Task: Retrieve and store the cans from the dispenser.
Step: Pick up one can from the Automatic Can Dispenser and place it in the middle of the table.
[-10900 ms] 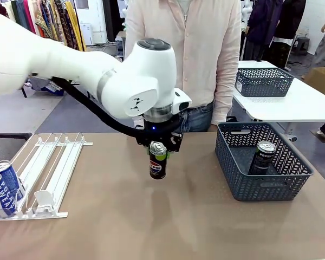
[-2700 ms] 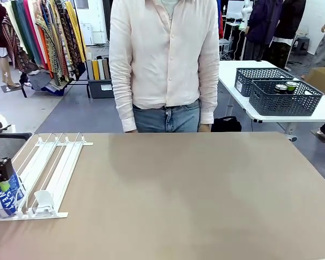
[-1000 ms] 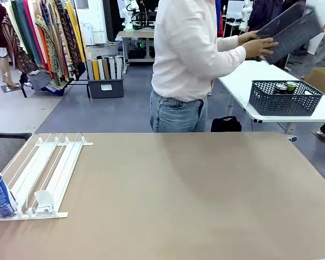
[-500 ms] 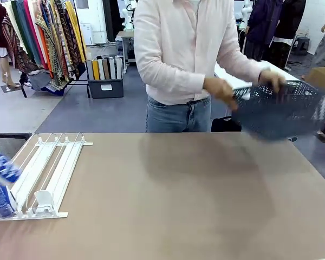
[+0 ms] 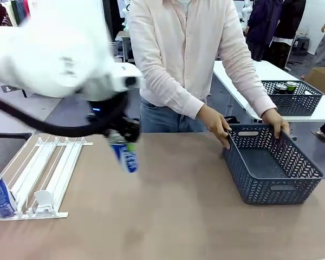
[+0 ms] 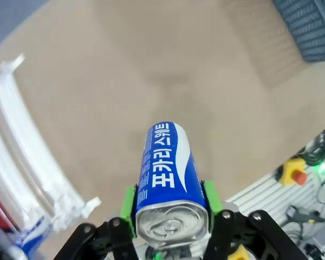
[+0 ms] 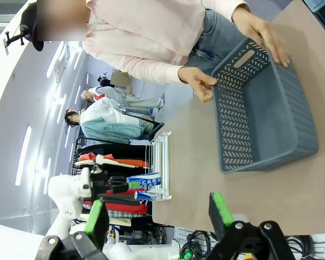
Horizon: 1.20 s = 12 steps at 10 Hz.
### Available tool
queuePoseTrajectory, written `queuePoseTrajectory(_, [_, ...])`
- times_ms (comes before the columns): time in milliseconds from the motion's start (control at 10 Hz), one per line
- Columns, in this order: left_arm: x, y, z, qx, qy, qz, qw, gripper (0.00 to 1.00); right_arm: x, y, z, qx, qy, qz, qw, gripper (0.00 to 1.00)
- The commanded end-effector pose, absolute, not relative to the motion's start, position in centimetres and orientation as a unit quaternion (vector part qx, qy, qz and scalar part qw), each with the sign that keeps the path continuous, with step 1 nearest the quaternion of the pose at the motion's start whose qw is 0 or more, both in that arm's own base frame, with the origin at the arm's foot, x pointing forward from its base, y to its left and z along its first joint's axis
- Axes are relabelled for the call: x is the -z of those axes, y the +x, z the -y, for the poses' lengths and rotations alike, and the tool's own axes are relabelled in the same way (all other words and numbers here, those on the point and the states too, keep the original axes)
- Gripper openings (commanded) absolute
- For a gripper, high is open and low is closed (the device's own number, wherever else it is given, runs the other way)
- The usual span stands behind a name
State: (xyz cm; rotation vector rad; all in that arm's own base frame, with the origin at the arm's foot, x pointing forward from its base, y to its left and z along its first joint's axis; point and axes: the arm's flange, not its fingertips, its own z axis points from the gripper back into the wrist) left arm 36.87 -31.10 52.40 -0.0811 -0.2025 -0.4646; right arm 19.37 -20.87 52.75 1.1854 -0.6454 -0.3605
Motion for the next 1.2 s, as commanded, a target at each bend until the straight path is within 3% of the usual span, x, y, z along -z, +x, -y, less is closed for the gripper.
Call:
queuePoseTrajectory(0, [-51.1, 40.7, 36.5, 0.27, -0.003, 0.093, 0.958, 0.0, -53.1, 19.6, 21.0, 0.156, 0.552, 0.311, 0.757, 1.0])
queuePoseTrajectory(400, [-42.4, 42.5, 43.3, 0.277, 0.068, 0.079, 0.955, 0.0, -53.1, 19.6, 21.0, 0.156, 0.552, 0.311, 0.757, 1.0])
queuePoseTrajectory(1100, [-39.8, 44.0, 42.5, 0.291, 0.037, 0.039, 0.955, 0.0, -53.1, 19.6, 21.0, 0.156, 0.552, 0.311, 0.757, 1.0])
